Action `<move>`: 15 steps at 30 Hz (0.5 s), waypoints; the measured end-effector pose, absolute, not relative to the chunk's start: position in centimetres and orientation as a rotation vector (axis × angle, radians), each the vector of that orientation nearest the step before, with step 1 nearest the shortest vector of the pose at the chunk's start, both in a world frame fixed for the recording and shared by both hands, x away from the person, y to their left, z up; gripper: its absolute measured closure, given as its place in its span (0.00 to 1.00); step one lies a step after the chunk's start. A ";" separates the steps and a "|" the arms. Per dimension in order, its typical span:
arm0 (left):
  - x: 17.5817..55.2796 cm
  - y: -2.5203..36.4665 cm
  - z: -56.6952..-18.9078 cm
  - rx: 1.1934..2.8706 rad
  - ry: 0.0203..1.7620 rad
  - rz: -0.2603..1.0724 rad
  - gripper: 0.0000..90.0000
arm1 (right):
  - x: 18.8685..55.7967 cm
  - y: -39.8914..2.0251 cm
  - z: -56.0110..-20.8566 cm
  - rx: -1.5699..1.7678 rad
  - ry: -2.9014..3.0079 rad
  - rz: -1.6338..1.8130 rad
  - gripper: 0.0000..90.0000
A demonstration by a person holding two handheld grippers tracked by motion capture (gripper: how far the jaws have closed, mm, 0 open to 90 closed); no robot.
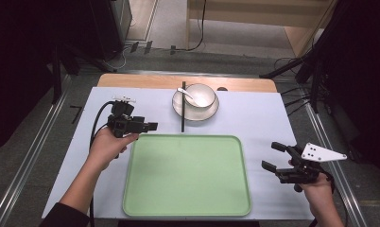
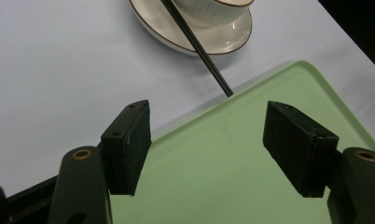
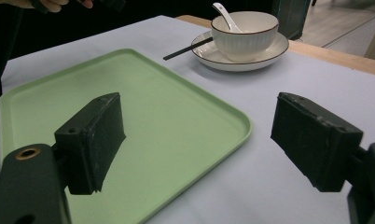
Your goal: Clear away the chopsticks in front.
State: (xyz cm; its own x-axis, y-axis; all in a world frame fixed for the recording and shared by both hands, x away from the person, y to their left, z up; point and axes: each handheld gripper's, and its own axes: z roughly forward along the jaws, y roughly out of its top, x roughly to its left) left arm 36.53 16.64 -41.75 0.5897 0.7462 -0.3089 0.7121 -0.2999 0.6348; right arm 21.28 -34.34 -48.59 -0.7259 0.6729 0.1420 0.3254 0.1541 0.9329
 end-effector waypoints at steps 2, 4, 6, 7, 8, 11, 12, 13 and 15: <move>37.1 16.1 -41.7 2.065 1.147 0.045 0.37 | 21.3 -34.3 -48.6 0.963 2.129 1.595 0.19; 37.4 15.9 -41.7 2.064 1.146 0.029 0.41 | 21.3 -34.3 -48.6 0.965 2.130 1.596 0.19; 38.0 15.4 -41.7 2.062 1.147 0.010 0.42 | 21.3 -34.3 -48.6 0.964 2.132 1.593 0.19; 38.4 14.9 -41.7 2.065 1.147 0.015 0.43 | 21.3 -34.3 -48.6 0.966 2.131 1.596 0.19; 38.6 14.6 -41.7 2.069 1.145 0.017 0.43 | 21.3 -34.3 -48.6 0.963 2.133 1.595 0.19; 39.1 13.8 -41.8 2.080 1.143 0.018 0.44 | 21.4 -34.2 -48.6 0.963 2.133 1.595 0.19; 39.4 13.4 -41.8 2.090 1.137 0.017 0.44 | 21.3 -34.3 -48.6 0.966 2.133 1.596 0.19; 39.9 12.9 -41.8 2.092 1.135 0.009 0.42 | 21.3 -34.3 -48.6 0.968 2.131 1.598 0.19; 40.4 12.3 -41.8 2.097 1.149 0.015 0.41 | 21.3 -34.3 -48.6 0.969 2.131 1.599 0.19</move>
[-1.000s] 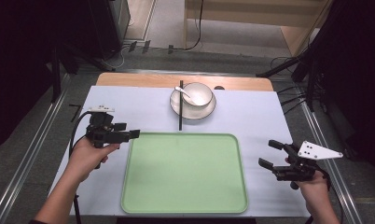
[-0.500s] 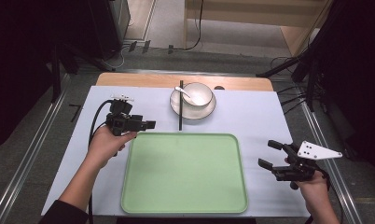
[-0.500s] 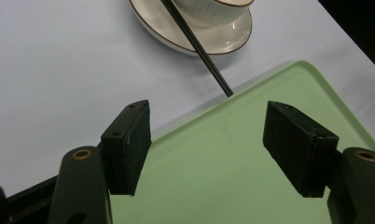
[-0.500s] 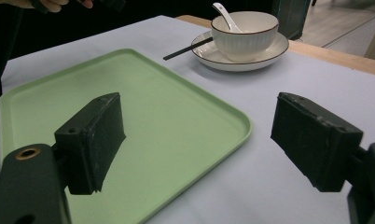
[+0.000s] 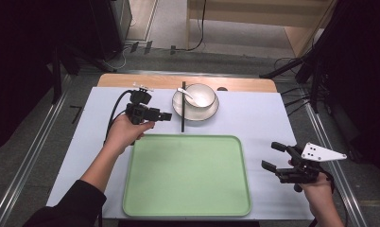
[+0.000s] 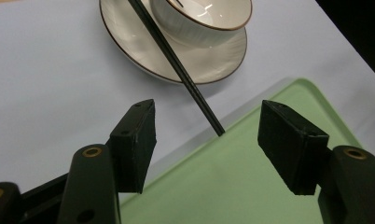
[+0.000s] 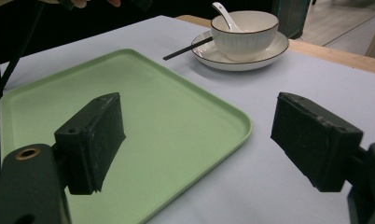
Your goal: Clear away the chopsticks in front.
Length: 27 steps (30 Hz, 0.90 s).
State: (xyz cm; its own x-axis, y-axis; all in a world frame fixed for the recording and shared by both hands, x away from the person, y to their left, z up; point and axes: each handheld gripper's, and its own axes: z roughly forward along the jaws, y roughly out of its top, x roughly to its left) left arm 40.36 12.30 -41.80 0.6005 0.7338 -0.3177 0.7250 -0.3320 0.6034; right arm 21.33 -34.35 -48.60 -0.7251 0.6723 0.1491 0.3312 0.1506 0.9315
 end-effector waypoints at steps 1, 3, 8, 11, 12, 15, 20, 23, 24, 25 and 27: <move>40.4 12.3 -41.8 2.097 1.149 0.015 0.41 | 21.3 -34.4 -48.6 0.968 2.130 1.599 0.19; 41.0 11.4 -41.9 2.100 1.146 0.031 0.41 | 21.3 -34.4 -48.6 0.974 2.129 1.601 0.19; 41.8 9.9 -42.3 2.127 1.093 0.074 0.42 | 21.3 -34.4 -48.6 0.967 2.128 1.604 0.19; 42.8 8.9 -42.7 2.153 1.139 0.085 0.36 | 21.3 -34.4 -48.6 0.973 2.126 1.606 0.19; 43.2 8.7 -42.9 2.163 1.147 0.086 0.34 | 21.3 -34.4 -48.6 0.972 2.127 1.606 0.19; 44.3 8.0 -43.6 2.151 1.194 0.093 0.32 | 21.3 -34.4 -48.5 0.964 2.126 1.603 0.19; 45.4 7.2 -44.4 2.159 1.204 0.106 0.40 | 21.2 -34.6 -48.5 0.967 2.119 1.609 0.19; 45.9 6.4 -44.8 2.188 1.219 0.136 0.45 | 21.2 -34.7 -48.5 0.965 2.116 1.608 0.19; 46.1 6.2 -45.0 2.189 1.221 0.134 0.47 | 21.1 -34.7 -48.5 0.964 2.117 1.608 0.19; 46.2 6.0 -45.1 2.177 1.226 0.131 0.51 | 21.1 -34.7 -48.5 0.963 2.116 1.609 0.19; 46.4 5.7 -45.5 2.182 1.235 0.160 0.59 | 21.1 -34.7 -48.5 0.959 2.116 1.607 0.19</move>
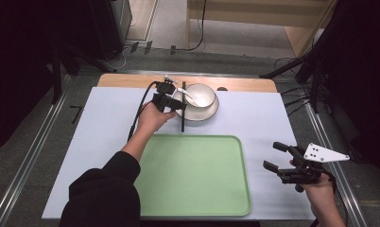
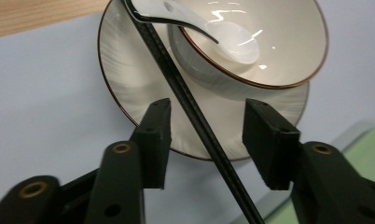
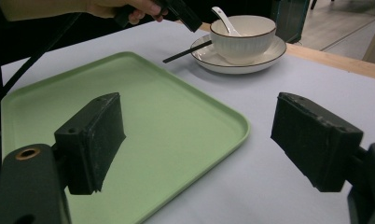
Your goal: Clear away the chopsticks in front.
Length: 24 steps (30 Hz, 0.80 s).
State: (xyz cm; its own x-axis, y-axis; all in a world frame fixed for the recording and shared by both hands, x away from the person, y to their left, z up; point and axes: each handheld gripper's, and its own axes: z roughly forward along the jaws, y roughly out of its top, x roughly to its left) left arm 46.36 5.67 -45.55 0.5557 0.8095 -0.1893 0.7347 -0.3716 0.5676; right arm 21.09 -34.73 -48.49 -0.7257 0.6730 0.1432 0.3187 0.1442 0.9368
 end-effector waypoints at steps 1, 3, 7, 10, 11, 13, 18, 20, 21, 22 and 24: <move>46.4 5.5 -45.8 2.199 1.238 0.185 0.64 | 21.1 -34.8 -48.5 0.955 2.115 1.607 0.19; 46.7 5.4 -46.4 2.208 1.257 0.202 0.67 | 21.1 -34.8 -48.5 0.957 2.115 1.609 0.19; 47.2 5.2 -47.1 2.184 1.297 0.181 0.70 | 21.1 -34.8 -48.5 0.960 2.114 1.614 0.19; 47.2 5.0 -47.4 2.192 1.291 0.191 0.71 | 21.1 -34.8 -48.5 0.958 2.112 1.615 0.19; 47.2 5.0 -47.4 2.193 1.293 0.193 0.72 | 21.1 -34.8 -48.5 0.957 2.113 1.615 0.19; 47.3 4.8 -47.6 2.194 1.290 0.186 0.74 | 21.1 -34.8 -48.5 0.960 2.114 1.616 0.19; 47.3 4.6 -48.0 2.211 1.299 0.182 0.78 | 21.1 -34.8 -48.5 0.956 2.114 1.616 0.19; 47.4 4.5 -48.1 2.206 1.309 0.184 0.80 | 21.1 -34.8 -48.5 0.956 2.113 1.618 0.19; 47.4 4.5 -48.1 2.206 1.309 0.184 0.81 | 21.1 -34.8 -48.5 0.956 2.113 1.618 0.19; 47.5 4.5 -48.3 2.188 1.339 0.171 0.83 | 21.1 -34.8 -48.5 0.956 2.115 1.616 0.19; 47.6 4.5 -48.4 2.170 1.358 0.166 0.85 | 21.1 -34.8 -48.5 0.957 2.115 1.616 0.19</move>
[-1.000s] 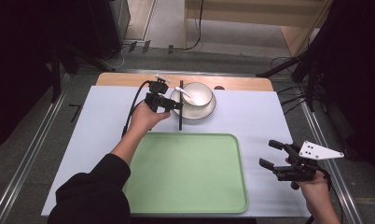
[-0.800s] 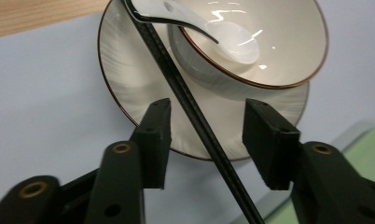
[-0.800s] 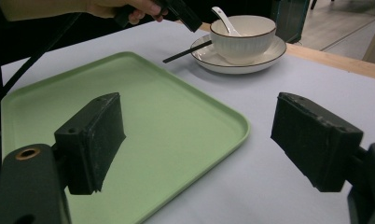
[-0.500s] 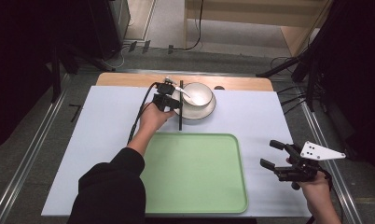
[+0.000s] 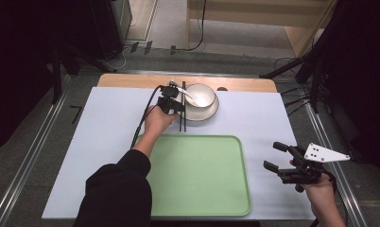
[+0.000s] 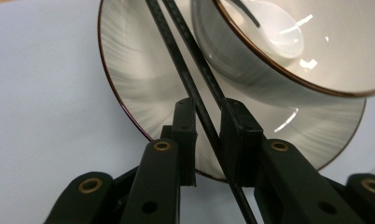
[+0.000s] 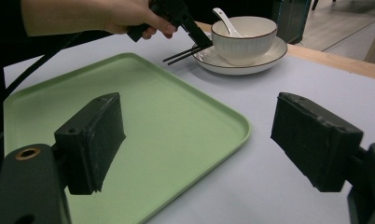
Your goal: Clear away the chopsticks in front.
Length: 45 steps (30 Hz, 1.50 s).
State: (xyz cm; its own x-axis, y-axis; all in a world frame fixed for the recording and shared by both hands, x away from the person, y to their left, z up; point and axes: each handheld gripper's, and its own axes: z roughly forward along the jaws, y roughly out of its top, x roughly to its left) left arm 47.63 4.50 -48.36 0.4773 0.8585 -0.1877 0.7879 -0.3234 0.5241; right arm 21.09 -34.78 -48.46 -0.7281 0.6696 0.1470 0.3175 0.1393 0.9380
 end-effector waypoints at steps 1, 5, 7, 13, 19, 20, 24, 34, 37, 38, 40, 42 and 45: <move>47.8 4.5 -48.4 2.138 1.388 0.156 0.85 | 21.1 -34.8 -48.5 0.954 2.115 1.617 0.19; 48.2 4.6 -48.7 2.088 1.430 0.153 0.86 | 21.1 -34.8 -48.5 0.955 2.112 1.619 0.19; 48.3 4.6 -48.8 2.073 1.452 0.160 0.87 | 21.1 -34.8 -48.5 0.960 2.113 1.620 0.19; 48.6 4.7 -48.9 2.041 1.534 0.154 0.94 | 21.1 -34.8 -48.5 0.954 2.115 1.619 0.19; 48.6 5.0 -48.6 2.014 1.549 0.165 0.95 | 21.1 -34.8 -48.5 0.951 2.119 1.616 0.19; 48.6 5.1 -48.4 2.007 1.551 0.160 0.95 | 21.1 -34.8 -48.5 0.954 2.116 1.620 0.19; 48.6 6.8 -46.8 1.968 1.536 0.182 0.95 | 21.1 -35.0 -48.5 0.955 2.113 1.619 0.19; 47.3 13.4 -43.0 1.995 1.545 0.177 0.95 | 21.1 -34.7 -48.6 0.955 2.124 1.603 0.19; 46.5 14.4 -42.6 1.998 1.532 0.154 0.95 | 21.2 -34.7 -48.6 0.955 2.125 1.602 0.19; 46.0 15.0 -42.5 2.011 1.533 0.138 0.95 | 21.2 -34.6 -48.6 0.954 2.129 1.600 0.19; 44.5 16.2 -42.4 2.009 1.509 0.124 0.95 | 21.3 -34.5 -48.6 0.950 2.137 1.593 0.19; 43.3 17.0 -42.5 2.011 1.503 0.124 0.95 | 21.3 -34.4 -48.6 0.949 2.141 1.590 0.19; 41.3 17.9 -42.6 2.006 1.478 0.129 0.95 | 21.3 -34.4 -48.6 0.949 2.140 1.589 0.19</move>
